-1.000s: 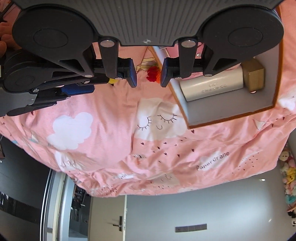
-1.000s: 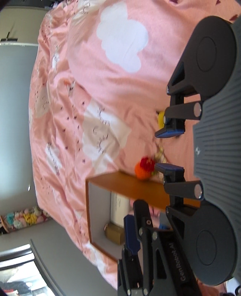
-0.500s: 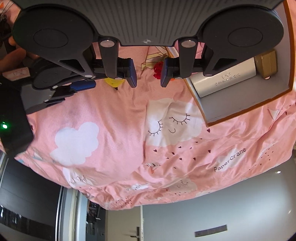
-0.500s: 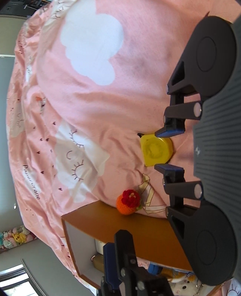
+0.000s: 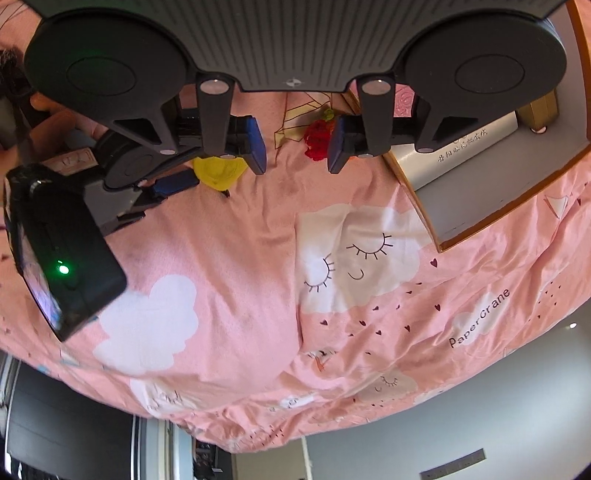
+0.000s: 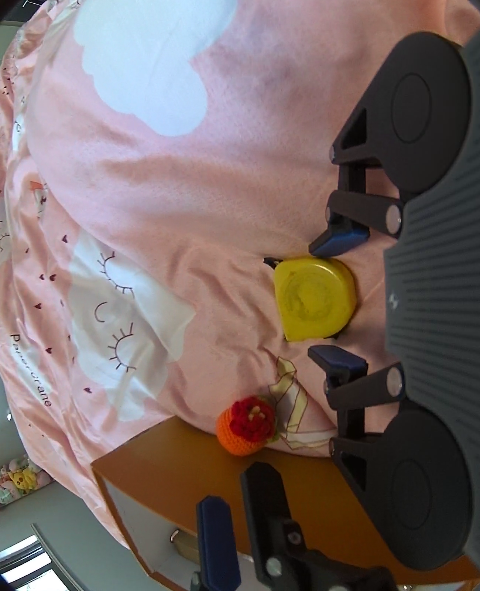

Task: Organize objects
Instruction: 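Grasp the orange crochet ball with the left gripper while the right grasps the yellow tape measure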

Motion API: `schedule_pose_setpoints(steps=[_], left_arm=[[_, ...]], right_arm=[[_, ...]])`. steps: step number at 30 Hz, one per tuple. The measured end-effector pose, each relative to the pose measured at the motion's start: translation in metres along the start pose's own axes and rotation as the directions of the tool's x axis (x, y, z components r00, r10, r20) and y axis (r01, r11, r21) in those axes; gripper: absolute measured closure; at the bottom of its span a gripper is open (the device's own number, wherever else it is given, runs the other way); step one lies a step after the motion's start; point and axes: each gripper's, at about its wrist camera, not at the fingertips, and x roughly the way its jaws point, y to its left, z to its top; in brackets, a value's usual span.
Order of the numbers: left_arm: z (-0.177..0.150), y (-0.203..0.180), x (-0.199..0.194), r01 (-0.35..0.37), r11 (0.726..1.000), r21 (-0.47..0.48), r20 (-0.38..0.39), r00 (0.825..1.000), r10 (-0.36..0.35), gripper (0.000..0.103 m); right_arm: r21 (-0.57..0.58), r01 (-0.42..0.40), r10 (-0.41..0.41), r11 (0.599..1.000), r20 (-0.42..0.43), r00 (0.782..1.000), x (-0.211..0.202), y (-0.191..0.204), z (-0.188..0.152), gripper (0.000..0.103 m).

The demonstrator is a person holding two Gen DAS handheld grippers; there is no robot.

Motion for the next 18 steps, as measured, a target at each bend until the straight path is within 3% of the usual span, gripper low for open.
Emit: schedule_pose_setpoints(steps=[11,13,16,18], left_arm=[[0.004,-0.008,0.023,-0.028,0.981,0.192,-0.106,0.993,0.049,0.051],[0.007,-0.009,0.028,-0.017,0.968,0.251,-0.124,0.991,0.049,0.044],[0.014,-0.009,0.038,0.011,0.947,0.322,-0.164,0.985,0.045,0.044],[0.018,-0.012,0.045,0.02,0.916,0.4,-0.188,0.98,0.061,0.043]], right_arm=[[-0.023,0.003,-0.002,1.0,0.017,1.0,0.0,0.001,0.0,0.049],[-0.037,0.011,-0.009,0.999,0.05,0.999,-0.01,0.002,0.0,0.049],[-0.045,0.037,-0.034,0.998,0.07,0.997,-0.017,0.001,0.002,0.049],[-0.028,0.034,-0.032,0.999,0.058,0.998,-0.014,-0.004,0.002,0.049]])
